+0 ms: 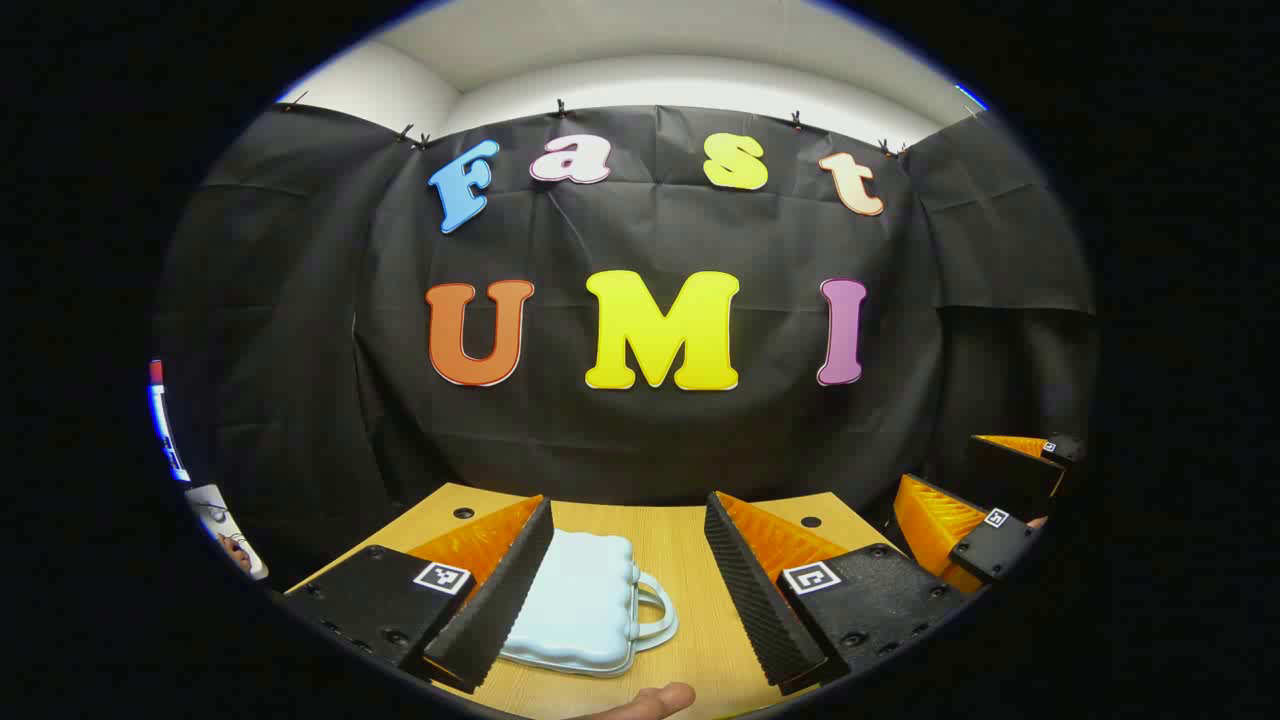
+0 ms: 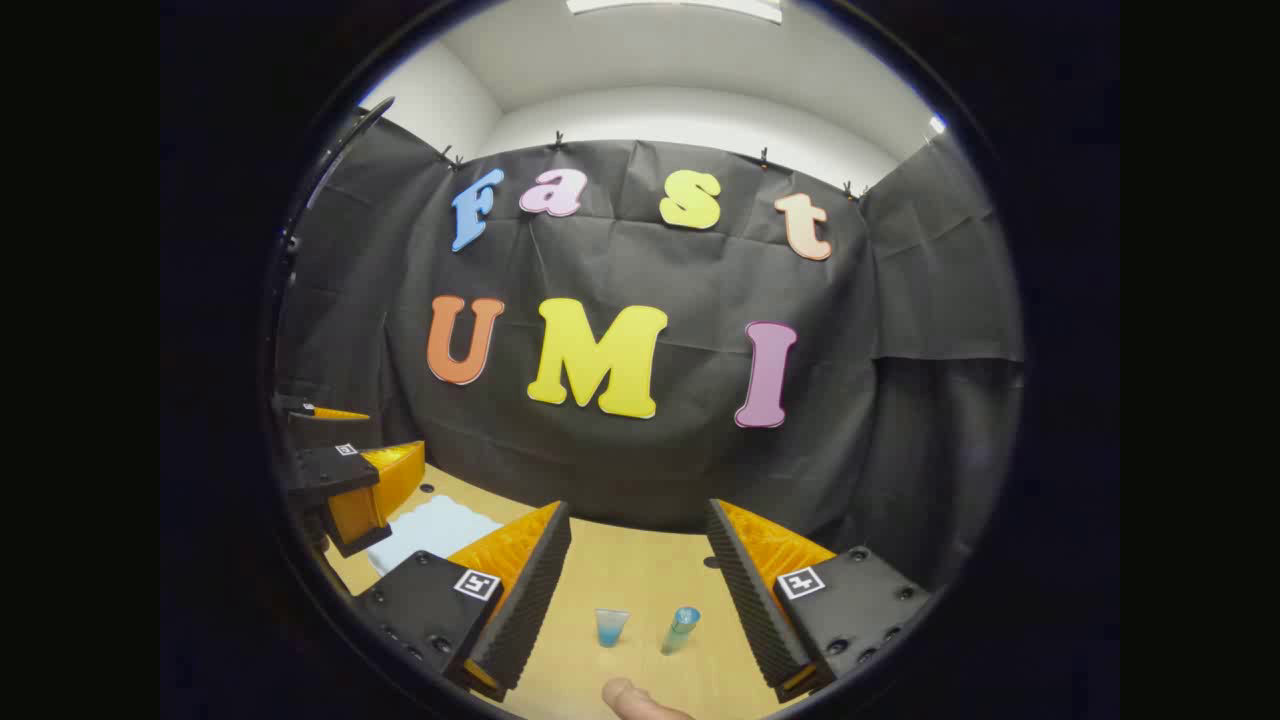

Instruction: First open the suitcase, pack the skin care products into it, and then close the suitcase.

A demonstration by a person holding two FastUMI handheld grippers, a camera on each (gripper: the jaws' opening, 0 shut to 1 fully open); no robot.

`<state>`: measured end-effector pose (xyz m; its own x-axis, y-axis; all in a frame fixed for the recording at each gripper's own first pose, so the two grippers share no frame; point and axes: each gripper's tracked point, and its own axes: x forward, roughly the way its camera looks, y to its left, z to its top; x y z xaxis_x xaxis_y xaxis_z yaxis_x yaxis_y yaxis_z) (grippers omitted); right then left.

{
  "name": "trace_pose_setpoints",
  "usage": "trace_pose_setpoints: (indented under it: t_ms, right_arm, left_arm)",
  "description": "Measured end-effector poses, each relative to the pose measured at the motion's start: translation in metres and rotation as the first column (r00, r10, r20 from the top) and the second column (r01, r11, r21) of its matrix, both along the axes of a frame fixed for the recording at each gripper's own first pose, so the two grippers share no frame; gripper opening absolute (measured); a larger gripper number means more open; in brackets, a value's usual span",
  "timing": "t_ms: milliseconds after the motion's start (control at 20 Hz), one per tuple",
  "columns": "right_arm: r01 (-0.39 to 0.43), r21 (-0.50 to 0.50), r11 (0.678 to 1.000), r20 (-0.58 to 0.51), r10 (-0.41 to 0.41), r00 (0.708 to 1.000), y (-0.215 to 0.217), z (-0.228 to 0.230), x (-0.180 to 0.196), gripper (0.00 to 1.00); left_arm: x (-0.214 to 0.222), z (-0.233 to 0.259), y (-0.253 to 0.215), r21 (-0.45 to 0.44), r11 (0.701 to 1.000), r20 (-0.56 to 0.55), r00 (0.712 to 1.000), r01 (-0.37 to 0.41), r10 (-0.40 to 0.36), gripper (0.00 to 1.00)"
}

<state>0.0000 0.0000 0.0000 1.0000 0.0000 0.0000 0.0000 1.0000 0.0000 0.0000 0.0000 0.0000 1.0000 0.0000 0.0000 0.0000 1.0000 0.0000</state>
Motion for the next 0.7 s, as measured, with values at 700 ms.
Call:
trace_pose_setpoints:
  t_ms: [700]
  right_arm:
    - [0.010,-0.002,1.000,0.005,-0.010,1.000,-0.0008,0.0014,0.0033,0.81]
  left_arm:
    - [0.0078,0.0010,-0.0071,0.006,1.000,0.003,1.000,0.026,-0.026,0.97]
